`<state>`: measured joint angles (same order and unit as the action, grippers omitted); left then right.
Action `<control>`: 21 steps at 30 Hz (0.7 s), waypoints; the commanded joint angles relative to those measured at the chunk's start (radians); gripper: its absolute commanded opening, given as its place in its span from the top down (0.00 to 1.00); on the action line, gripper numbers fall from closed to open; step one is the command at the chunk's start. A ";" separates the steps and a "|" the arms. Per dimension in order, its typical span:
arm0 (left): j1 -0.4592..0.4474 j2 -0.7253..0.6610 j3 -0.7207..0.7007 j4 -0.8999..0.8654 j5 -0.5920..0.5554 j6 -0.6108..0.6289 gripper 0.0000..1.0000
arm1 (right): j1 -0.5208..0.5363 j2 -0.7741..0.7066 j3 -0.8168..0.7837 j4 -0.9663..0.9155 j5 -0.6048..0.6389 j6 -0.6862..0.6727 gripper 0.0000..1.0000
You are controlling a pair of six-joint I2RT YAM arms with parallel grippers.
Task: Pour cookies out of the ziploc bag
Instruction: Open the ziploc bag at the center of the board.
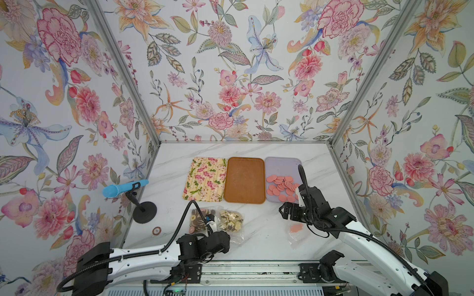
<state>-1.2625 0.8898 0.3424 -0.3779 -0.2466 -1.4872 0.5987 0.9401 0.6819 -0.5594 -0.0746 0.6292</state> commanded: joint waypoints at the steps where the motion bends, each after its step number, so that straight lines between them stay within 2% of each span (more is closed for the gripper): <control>1: -0.012 -0.018 -0.015 -0.046 0.023 -0.035 0.39 | 0.091 0.078 0.036 0.175 -0.048 -0.033 0.03; 7: -0.063 -0.063 -0.067 -0.007 -0.020 -0.117 0.39 | 0.183 0.228 0.072 0.353 -0.070 -0.035 0.03; 15: -0.068 -0.083 -0.111 0.071 -0.124 -0.182 0.40 | 0.222 0.446 0.131 0.554 -0.172 -0.078 0.03; 21: -0.071 -0.122 -0.149 0.154 -0.199 -0.197 0.44 | 0.254 0.570 0.169 0.660 -0.203 -0.067 0.04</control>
<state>-1.3209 0.7815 0.2157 -0.2672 -0.3660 -1.6611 0.8455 1.4799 0.8238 0.0063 -0.2413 0.5720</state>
